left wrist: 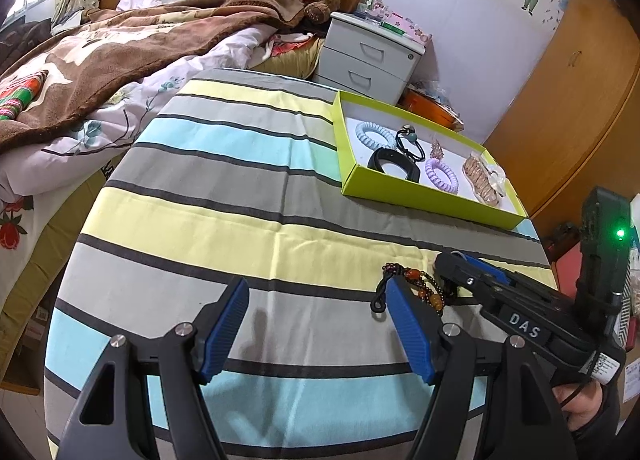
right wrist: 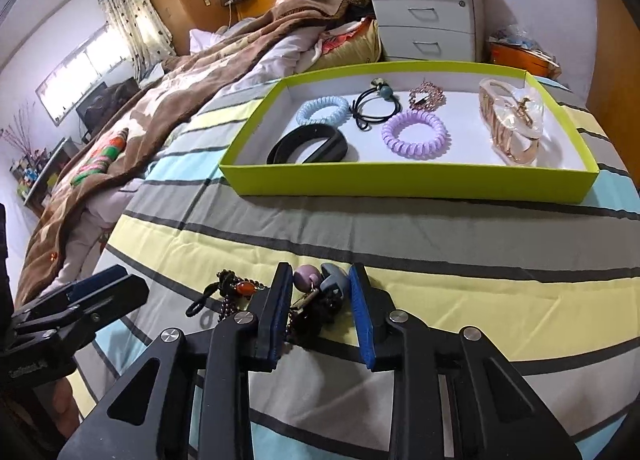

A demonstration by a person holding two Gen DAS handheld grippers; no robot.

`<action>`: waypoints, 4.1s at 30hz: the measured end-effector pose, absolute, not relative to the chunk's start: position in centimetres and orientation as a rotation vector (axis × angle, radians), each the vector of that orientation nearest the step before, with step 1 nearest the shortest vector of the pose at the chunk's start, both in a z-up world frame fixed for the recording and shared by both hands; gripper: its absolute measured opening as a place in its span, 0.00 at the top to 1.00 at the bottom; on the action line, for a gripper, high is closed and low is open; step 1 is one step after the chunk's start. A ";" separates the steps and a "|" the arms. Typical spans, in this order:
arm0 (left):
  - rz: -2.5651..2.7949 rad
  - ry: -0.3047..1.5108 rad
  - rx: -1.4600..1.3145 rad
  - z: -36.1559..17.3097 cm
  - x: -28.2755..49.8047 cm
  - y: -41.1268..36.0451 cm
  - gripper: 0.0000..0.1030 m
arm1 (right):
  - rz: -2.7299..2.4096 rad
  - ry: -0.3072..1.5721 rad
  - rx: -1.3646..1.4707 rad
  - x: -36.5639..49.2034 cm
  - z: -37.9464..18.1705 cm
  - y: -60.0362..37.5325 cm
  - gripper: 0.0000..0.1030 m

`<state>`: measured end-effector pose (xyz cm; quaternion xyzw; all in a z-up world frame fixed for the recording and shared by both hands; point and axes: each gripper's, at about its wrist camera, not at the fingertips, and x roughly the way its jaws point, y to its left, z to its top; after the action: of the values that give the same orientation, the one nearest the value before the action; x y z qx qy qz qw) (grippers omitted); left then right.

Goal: Organize jewelry
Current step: 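Grasp the pink-ball hair clip with the right gripper while the left grasps the beaded bracelet, then carry the bracelet and pink-ball clip into the green box and release both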

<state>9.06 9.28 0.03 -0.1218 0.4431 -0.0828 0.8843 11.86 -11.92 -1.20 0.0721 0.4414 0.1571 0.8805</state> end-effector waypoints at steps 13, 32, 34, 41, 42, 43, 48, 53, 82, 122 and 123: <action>-0.223 0.975 -0.216 -0.5 10.0 6.1 0.29 | 0.289 0.853 0.237 11.0 0.3 -16.1 0.72; -0.105 0.989 0.048 -1.6 11.3 1.1 0.29 | 0.311 0.812 0.298 9.9 1.1 -18.6 0.72; -0.099 0.976 0.067 -1.7 11.4 0.9 0.29 | 0.311 0.810 0.303 9.8 1.0 -18.8 0.72; -0.129 0.990 0.099 -1.3 11.0 0.4 0.55 | 0.308 0.794 0.315 9.5 1.2 -19.4 0.72; -0.133 0.989 0.102 -1.3 11.0 0.3 0.57 | 0.308 0.793 0.318 9.5 1.2 -19.4 0.72; -0.136 0.993 0.097 -1.3 11.1 0.3 0.60 | 0.308 0.792 0.319 9.5 1.2 -19.5 0.72; -0.118 0.989 0.085 -1.2 12.0 0.4 0.71 | 0.310 0.793 0.319 9.5 1.2 -19.5 0.72; -0.115 0.984 0.073 -1.3 13.3 0.2 0.71 | 0.313 0.794 0.320 9.4 1.1 -19.5 0.72; -0.156 0.905 -0.046 0.7 12.3 1.4 0.90 | 0.300 0.775 0.308 9.0 1.8 -19.9 0.72; -0.270 0.760 -0.069 8.9 17.7 0.6 0.91 | 0.277 0.711 0.182 14.9 6.9 -19.7 0.72; -0.274 0.758 -0.063 8.9 18.2 0.4 0.91 | 0.277 0.724 0.177 15.4 6.6 -19.7 0.72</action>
<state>18.17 0.36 8.87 -0.0305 0.3689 -0.1333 0.9194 15.40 -19.65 6.57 0.0862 0.3525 0.1350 0.9220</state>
